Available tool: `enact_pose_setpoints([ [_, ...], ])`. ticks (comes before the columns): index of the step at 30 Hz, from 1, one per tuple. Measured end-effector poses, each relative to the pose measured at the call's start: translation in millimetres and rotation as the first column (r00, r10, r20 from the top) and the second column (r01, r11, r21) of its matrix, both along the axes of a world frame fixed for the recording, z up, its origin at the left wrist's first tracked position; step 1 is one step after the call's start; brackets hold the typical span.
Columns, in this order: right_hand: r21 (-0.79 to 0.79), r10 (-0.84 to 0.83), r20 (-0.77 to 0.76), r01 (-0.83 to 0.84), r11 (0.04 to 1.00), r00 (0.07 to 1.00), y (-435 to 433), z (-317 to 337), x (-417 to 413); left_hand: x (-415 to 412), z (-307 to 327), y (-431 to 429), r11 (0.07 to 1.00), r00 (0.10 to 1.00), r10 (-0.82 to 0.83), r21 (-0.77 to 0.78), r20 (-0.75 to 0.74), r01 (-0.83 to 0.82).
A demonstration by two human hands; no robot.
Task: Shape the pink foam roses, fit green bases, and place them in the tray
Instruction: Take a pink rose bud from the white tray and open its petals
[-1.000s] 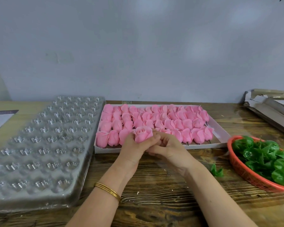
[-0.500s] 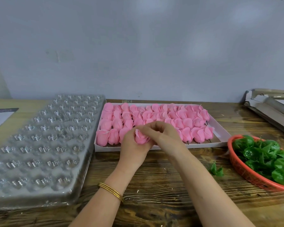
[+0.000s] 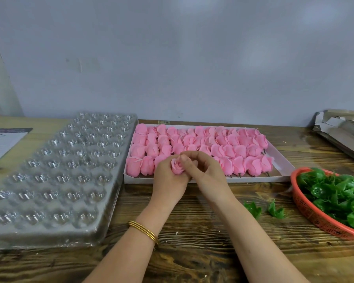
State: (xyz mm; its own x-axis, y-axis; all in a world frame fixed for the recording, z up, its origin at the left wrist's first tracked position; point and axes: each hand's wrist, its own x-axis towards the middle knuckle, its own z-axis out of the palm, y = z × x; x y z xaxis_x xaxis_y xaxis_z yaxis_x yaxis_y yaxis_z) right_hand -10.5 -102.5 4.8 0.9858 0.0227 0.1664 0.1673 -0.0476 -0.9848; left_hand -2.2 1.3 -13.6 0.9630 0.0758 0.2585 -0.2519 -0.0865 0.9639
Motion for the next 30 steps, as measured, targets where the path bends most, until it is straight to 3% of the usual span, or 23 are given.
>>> enact_pose_setpoints([
  [4, 0.124, 0.042, -0.012, -0.040, 0.991, 0.999, -2, -1, -3, -1, 3, 0, 0.989, 0.998, 0.066, -0.128, -0.010, -0.067],
  [8, 0.047, 0.097, 0.022, -0.098, 0.994, 0.995, 0, -3, -6, -4, 11, 2, 0.939, 0.989, -0.029, -0.344, -0.147, -0.024],
  [12, -0.023, 0.091, 0.090, -0.090, 0.996, 0.992, 6, -5, -8, -7, 17, -3, 0.905, 0.984, -0.043, -0.424, -0.174, -0.035],
  [21, -0.107, -0.031, 0.172, 0.050, 0.993, 0.985, 11, -8, -13, -6, 14, 0, 0.902, 0.980, -0.148, -0.424, -0.135, 0.078],
  [30, -0.082, 0.147, 0.089, -0.140, 0.987, 0.985, 1, -4, -13, -3, 15, 11, 0.902, 0.957, -0.280, -0.363, -0.079, 0.234],
])
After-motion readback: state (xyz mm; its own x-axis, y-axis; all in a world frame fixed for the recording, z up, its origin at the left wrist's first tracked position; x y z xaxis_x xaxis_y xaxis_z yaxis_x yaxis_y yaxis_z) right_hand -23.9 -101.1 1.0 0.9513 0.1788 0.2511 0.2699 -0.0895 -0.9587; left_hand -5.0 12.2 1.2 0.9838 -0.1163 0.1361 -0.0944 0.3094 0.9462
